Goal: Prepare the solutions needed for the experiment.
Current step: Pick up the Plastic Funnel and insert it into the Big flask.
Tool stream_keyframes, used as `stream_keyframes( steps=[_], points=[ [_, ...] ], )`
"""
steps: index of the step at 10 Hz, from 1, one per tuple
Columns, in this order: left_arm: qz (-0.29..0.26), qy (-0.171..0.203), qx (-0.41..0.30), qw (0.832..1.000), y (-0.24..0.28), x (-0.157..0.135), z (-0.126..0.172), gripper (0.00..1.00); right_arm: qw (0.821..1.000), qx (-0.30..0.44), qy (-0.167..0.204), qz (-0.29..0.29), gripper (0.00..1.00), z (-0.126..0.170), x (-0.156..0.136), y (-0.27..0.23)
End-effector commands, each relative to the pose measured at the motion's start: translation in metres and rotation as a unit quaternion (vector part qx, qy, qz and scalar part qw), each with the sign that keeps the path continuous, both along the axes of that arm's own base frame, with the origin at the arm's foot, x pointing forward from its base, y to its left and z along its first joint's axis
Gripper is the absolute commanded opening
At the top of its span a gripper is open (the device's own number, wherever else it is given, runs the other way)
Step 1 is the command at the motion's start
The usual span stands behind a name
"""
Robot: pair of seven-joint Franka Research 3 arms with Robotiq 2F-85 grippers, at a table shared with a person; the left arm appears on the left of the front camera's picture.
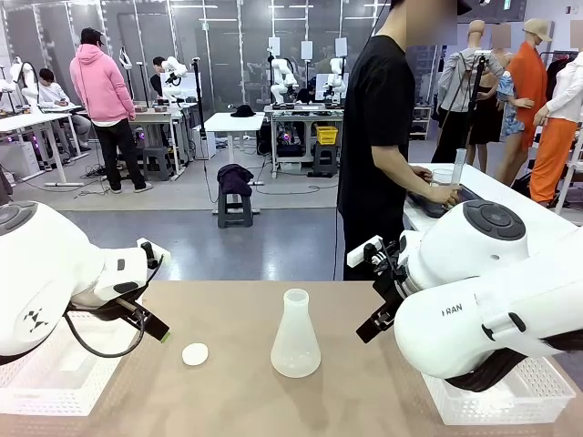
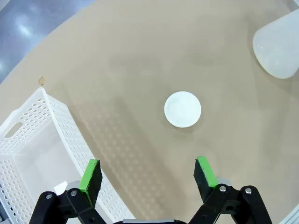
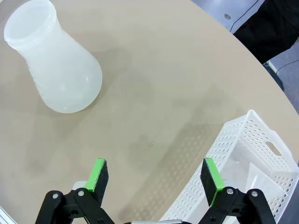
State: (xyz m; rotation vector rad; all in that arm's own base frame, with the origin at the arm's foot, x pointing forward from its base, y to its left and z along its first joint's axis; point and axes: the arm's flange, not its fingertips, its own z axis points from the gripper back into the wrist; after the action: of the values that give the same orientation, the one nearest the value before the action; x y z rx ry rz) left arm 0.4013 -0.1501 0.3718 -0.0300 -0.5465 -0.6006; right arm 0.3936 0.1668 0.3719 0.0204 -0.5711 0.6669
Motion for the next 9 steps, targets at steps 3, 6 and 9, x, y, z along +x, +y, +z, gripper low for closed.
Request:
stream_keyframes(
  steps=[3, 6, 9],
  points=[
    [0.0, 0.0, 0.0, 1.0, 0.0002, 0.0001, 0.0, 1.0, 1.0, 0.001, 0.0, -0.001, 1.0, 0.0, 0.0, -0.0001],
    [0.0, 0.0, 0.0, 1.0, 0.0002, 0.0001, 0.0, 1.0, 1.0, 0.001, 0.0, -0.001, 1.0, 0.0, 0.0, -0.0001],
    [0.0, 0.0, 0.0, 1.0, 0.0002, 0.0001, 0.0, 1.0, 1.0, 0.001, 0.0, -0.001, 1.0, 0.0, 0.0, -0.0001]
  ],
)
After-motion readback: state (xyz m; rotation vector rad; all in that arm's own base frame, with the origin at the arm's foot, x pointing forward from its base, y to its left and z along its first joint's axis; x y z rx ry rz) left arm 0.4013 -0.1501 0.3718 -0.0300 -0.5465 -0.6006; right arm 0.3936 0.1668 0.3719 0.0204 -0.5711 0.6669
